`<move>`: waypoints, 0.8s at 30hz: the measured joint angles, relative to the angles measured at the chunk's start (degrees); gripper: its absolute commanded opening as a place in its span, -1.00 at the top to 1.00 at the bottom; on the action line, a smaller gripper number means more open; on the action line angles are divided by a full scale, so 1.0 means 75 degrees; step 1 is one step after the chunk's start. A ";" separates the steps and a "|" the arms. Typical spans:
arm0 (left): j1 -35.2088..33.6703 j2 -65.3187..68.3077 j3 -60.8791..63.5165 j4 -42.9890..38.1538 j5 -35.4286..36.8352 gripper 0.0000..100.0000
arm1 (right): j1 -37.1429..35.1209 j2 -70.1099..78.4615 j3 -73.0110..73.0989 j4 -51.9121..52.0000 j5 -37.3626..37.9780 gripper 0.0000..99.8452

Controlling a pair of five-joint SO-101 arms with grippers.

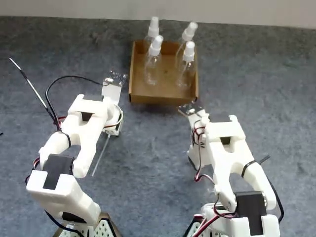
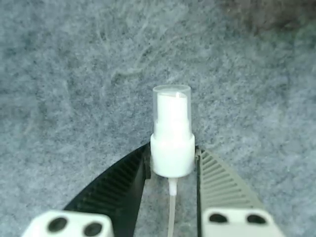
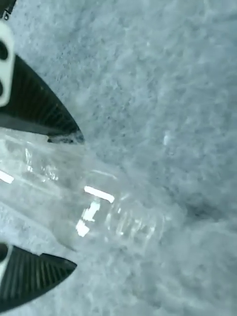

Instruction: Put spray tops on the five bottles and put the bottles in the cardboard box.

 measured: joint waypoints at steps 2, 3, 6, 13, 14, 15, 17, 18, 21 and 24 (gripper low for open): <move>0.0000 0.0000 0.0000 0.0000 0.0000 0.87 | 0.0000 0.0000 0.0035 -0.0117 0.0000 0.49; 0.0000 0.0000 0.0000 0.0000 0.0000 0.87 | 0.0000 0.0000 0.0047 -0.0211 0.0000 0.56; 0.0000 0.0000 0.0000 0.0000 0.0000 0.87 | 0.0000 0.0000 0.0047 -0.0539 -0.0164 0.80; 0.0000 0.0000 0.0000 0.0000 0.0000 0.87 | -0.0023 0.0000 -0.0129 -0.0598 -0.0809 0.99; 0.0000 0.0000 0.0000 0.0000 0.0000 0.87 | -0.0117 0.0000 -0.0305 -0.0551 -0.0879 0.99; 0.0000 0.0000 0.0000 0.0000 0.0000 0.87 | -0.0246 0.0000 -0.0527 -0.0434 -0.0938 0.99; 0.0000 0.0000 0.0000 0.0000 0.0000 0.87 | -0.0516 -0.0059 -0.0961 -0.0047 -0.1008 0.99; 0.0000 0.0000 0.0000 0.0000 0.0000 0.87 | -0.0680 -0.0176 -0.1149 0.0105 -0.1090 0.99; 0.0000 0.0000 0.0000 0.0000 0.0000 0.87 | -0.1231 -0.0867 -0.1641 0.0340 -0.1500 0.99; 0.0000 0.0000 0.0000 0.0000 0.0000 0.87 | -0.1852 -0.1852 -0.1852 0.0328 -0.1829 0.99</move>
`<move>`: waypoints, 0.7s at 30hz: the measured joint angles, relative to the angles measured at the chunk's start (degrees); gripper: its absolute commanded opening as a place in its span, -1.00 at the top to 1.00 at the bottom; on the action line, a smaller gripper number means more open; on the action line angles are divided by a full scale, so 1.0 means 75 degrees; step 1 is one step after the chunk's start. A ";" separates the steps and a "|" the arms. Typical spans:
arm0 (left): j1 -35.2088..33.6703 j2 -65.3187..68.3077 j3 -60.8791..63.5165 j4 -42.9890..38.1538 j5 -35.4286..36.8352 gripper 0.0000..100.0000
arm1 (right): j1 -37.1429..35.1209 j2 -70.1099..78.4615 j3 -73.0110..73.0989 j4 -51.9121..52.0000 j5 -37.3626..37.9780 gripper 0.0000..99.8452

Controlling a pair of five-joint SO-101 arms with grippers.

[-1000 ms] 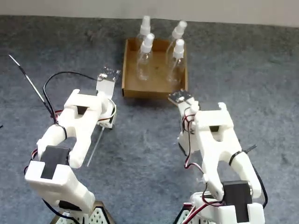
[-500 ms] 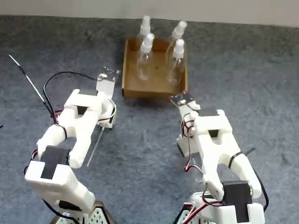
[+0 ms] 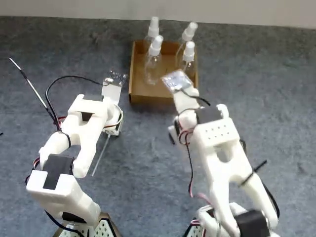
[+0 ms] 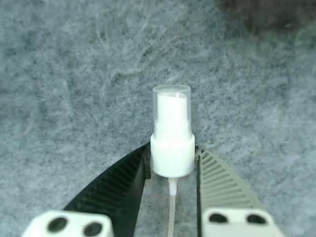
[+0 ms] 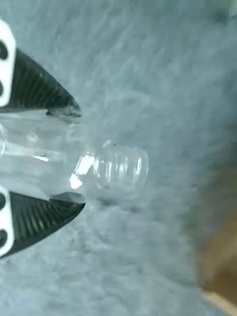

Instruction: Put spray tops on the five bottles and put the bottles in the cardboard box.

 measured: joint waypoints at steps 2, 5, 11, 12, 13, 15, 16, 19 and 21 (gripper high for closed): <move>0.0000 -0.0070 0.0012 0.0000 0.0000 0.87 | -0.0399 -0.0680 0.0094 -0.0258 -0.0164 0.99; -0.0141 -0.0363 0.0023 0.0012 0.0000 0.87 | -0.0750 -0.1664 0.0891 -0.1184 -0.0363 0.99; -0.0516 -0.1864 0.0023 0.0352 0.0023 0.87 | -0.1196 -0.2450 0.2684 -0.2426 -0.0434 0.99; -0.0551 -0.2215 0.0023 0.0434 0.0035 0.87 | -0.1231 -0.2450 0.2848 -0.2462 -0.0434 0.99; -0.0563 -0.2590 0.0023 0.0539 0.0023 0.87 | -0.1242 -0.2450 0.2907 -0.2462 -0.0434 0.99; -0.0516 -0.3399 0.0023 0.0785 0.0023 0.87 | -0.1266 -0.2462 0.2919 -0.2520 -0.0434 0.99; -0.0516 -0.3798 -0.0012 0.0961 0.0023 0.87 | -0.1289 -0.2462 0.2919 -0.2544 -0.0434 0.99; -0.0551 -0.4864 -0.0035 0.1336 0.0023 0.87 | -0.1336 -0.2462 0.2919 -0.2544 -0.0434 0.99; -0.0551 -0.5275 -0.0035 0.1442 0.0023 0.87 | -0.1442 -0.2462 0.2930 -0.2544 -0.0434 0.99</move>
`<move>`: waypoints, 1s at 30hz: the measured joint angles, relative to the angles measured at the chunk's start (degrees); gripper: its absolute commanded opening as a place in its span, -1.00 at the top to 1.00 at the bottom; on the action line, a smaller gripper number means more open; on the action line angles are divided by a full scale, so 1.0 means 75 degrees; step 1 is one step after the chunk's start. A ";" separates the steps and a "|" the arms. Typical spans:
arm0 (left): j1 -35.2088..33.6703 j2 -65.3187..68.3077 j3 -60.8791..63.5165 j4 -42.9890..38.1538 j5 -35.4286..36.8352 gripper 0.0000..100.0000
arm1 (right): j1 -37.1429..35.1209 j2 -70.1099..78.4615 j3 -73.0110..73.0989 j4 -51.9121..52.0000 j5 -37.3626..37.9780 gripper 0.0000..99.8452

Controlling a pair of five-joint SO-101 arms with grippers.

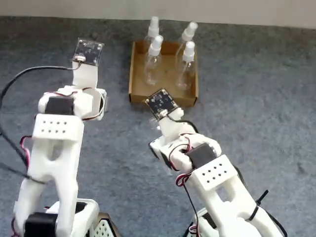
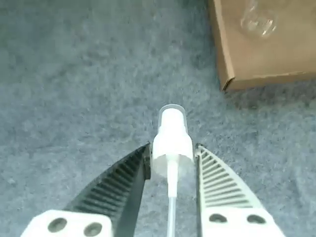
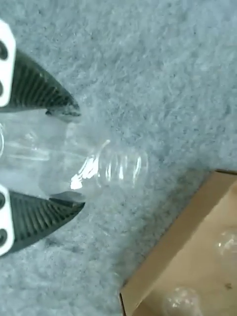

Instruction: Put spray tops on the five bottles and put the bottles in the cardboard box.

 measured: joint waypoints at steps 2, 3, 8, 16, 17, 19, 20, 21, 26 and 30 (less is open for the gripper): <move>0.0012 -0.0141 0.0211 -0.0012 -0.0012 0.87 | -0.0023 0.0000 0.0141 0.0000 0.0000 0.99; 0.0012 -0.0141 0.0492 -0.0094 -0.0023 0.87 | -0.0023 0.0000 0.0246 0.0000 0.0000 0.99; -0.0469 0.0375 0.2544 -0.1348 -0.0539 0.87 | -0.0023 0.0000 0.0504 -0.0012 0.0000 0.99; -0.0844 0.1594 0.3270 -0.2122 -0.0586 0.66 | -0.0023 0.0000 0.0504 -0.0012 0.0000 0.99; -0.0844 0.1700 0.3270 -0.2122 -0.0586 0.66 | -0.0023 0.0000 0.0504 -0.0012 0.0000 0.99; -0.0844 0.1735 0.3270 -0.2040 -0.0809 0.69 | -0.0023 0.0000 0.0504 -0.0012 0.0000 0.99; -0.0844 0.1735 0.3223 -0.1875 -0.0903 0.70 | -0.0023 0.0000 0.0504 -0.0012 0.0000 0.99; -0.0844 0.1747 0.3095 -0.1688 -0.0961 0.71 | -0.0023 0.0000 0.0527 -0.0012 0.0000 0.99; -0.0832 0.1934 0.1688 -0.0821 -0.1020 0.71 | -0.0023 0.0000 0.0797 -0.0012 0.0000 0.99; -0.0844 0.2696 0.0821 -0.0680 -0.1020 0.71 | -0.0023 0.0000 0.0797 -0.0012 0.0000 0.99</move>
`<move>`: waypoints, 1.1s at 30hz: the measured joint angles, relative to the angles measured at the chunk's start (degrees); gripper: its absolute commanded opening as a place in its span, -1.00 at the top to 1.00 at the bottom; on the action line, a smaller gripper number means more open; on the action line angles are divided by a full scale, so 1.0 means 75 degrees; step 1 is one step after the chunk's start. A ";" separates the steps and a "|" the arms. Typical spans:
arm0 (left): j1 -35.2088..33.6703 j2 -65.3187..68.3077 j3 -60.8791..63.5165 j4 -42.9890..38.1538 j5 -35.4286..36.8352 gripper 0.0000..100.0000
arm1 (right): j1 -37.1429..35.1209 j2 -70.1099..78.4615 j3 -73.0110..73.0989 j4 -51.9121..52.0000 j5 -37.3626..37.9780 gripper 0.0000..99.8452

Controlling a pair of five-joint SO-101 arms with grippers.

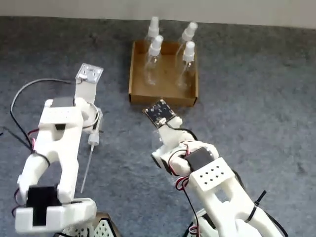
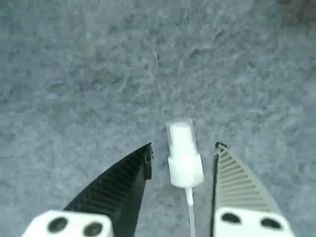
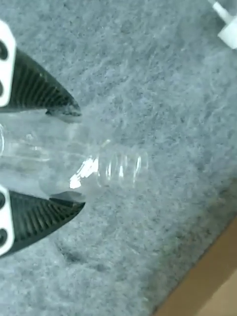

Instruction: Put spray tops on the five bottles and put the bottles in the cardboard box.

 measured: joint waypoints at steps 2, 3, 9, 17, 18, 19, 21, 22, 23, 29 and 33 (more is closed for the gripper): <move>0.0000 0.0621 -0.0281 0.0012 0.0000 0.71 | 0.0000 0.0000 0.0000 0.0000 0.0000 0.99; 0.0000 0.0949 -0.0410 0.0023 0.0000 0.71 | 0.0000 0.0000 0.0000 0.0000 0.0000 0.99; 0.0035 0.2204 -0.0785 0.0070 0.0000 0.90 | 0.0000 0.0000 0.0000 -0.0012 0.0000 0.99; 0.0070 0.2251 -0.1289 0.0457 -0.0047 1.00 | -0.0012 0.0000 0.0270 -0.0328 0.0000 0.99; 0.0059 0.2251 -0.1453 0.0574 -0.0047 1.00 | -0.0047 0.0000 0.0293 -0.0328 0.0000 0.99; 0.0012 0.2145 -0.1606 0.0750 0.0035 1.00 | -0.0105 0.0000 0.0293 -0.0352 0.0000 0.99; 0.0000 0.1711 -0.1934 0.1137 0.0281 1.00 | -0.0234 0.0000 0.0293 -0.0410 0.0000 0.99; 0.0023 0.1383 -0.2075 0.1336 0.0352 1.00 | -0.0363 0.0000 0.0293 -0.0504 0.0000 0.99; 0.0059 0.0996 -0.2204 0.1547 0.0422 1.00 | -0.0504 0.0000 0.0293 -0.0633 0.0000 0.99; 0.0856 -0.1887 -0.2356 0.2462 0.1008 1.00 | -0.1055 0.0000 0.0293 -0.0879 0.0000 0.99; 0.1078 -0.3774 -0.2286 0.2567 0.1664 0.99 | -0.1102 0.0000 0.0293 -0.1453 0.0000 0.99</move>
